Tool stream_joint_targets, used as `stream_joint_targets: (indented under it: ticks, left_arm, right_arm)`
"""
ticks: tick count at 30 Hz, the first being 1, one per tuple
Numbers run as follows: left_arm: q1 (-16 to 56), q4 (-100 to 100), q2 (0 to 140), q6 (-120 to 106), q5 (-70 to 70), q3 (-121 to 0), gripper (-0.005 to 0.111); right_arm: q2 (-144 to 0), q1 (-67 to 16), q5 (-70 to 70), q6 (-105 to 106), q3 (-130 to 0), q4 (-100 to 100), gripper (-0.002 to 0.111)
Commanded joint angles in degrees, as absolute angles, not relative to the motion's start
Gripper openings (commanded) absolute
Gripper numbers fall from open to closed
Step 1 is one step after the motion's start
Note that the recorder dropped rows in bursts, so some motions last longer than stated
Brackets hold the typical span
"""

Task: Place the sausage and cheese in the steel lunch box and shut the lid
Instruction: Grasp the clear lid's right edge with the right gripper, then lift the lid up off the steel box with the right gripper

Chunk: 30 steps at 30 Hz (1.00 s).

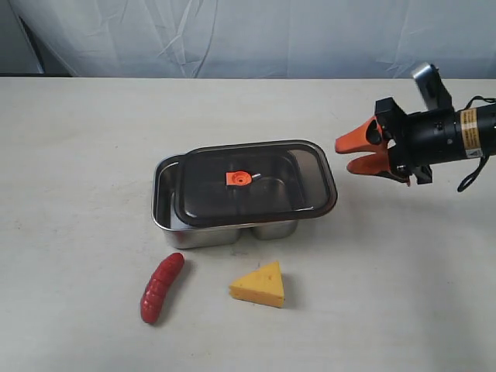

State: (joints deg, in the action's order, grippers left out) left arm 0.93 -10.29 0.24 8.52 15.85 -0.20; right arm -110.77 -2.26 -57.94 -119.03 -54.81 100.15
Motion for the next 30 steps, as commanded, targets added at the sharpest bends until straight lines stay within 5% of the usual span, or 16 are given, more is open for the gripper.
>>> stream_joint_targets:
  ticks: [1, 10, 17, 30]
  left_arm:
    - [1.24, -10.22, 0.00, 8.38, 15.45, 0.00, 0.000]
    - [1.24, -10.22, 0.00, 8.38, 15.45, 0.00, 0.000]
    - [1.24, -10.22, 0.00, 8.38, 15.45, 0.00, 0.000]
    - [1.24, -10.22, 0.00, 8.38, 15.45, 0.00, 0.000]
  right_arm:
    - [-113.60, -4.51, -55.91, -119.13, -55.02, 99.95, 0.058]
    - [-116.52, -8.02, -56.03, -119.69, -55.02, 99.95, 0.052]
    - [-116.52, -9.15, -57.89, -119.69, -55.07, 99.82, 0.001]
    - [-109.68, -8.65, -63.63, -119.69, -55.07, 99.74, 0.000]
